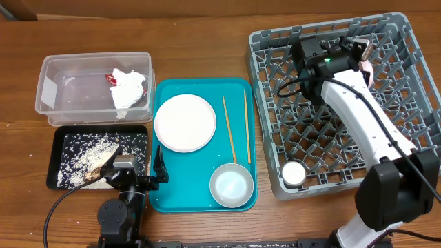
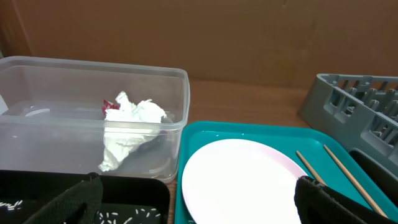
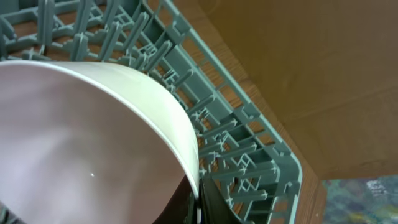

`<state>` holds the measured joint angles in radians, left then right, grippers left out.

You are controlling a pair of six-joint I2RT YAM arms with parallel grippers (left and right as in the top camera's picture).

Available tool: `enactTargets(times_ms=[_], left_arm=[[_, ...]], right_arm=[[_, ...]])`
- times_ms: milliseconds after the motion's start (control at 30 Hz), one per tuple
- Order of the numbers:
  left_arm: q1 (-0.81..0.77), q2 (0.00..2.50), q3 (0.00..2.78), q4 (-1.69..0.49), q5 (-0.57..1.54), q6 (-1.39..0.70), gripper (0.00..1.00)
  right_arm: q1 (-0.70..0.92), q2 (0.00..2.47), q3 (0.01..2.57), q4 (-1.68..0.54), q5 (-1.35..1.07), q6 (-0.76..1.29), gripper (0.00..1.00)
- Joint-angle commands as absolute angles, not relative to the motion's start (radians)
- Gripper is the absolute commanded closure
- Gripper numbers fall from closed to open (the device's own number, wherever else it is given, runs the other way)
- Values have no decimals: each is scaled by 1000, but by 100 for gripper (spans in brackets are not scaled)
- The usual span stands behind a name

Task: Sort waste into correct bins and load items into the dishwasher
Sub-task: 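Grasp the pink plate with the right gripper and place it in rack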

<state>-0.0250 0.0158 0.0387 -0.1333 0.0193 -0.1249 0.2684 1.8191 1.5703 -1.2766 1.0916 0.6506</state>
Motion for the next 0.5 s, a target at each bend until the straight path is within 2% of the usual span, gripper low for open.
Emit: enactTargets(times_ms=[0,467], left_arm=[[-27,5,29,-126,19,-135,0],[-27,5,29,-126,19,-135,0]], right_arm=[[266,1863,1569,-1266,1135,655,96],[427,1959,1569,-1395,1074,686,95]])
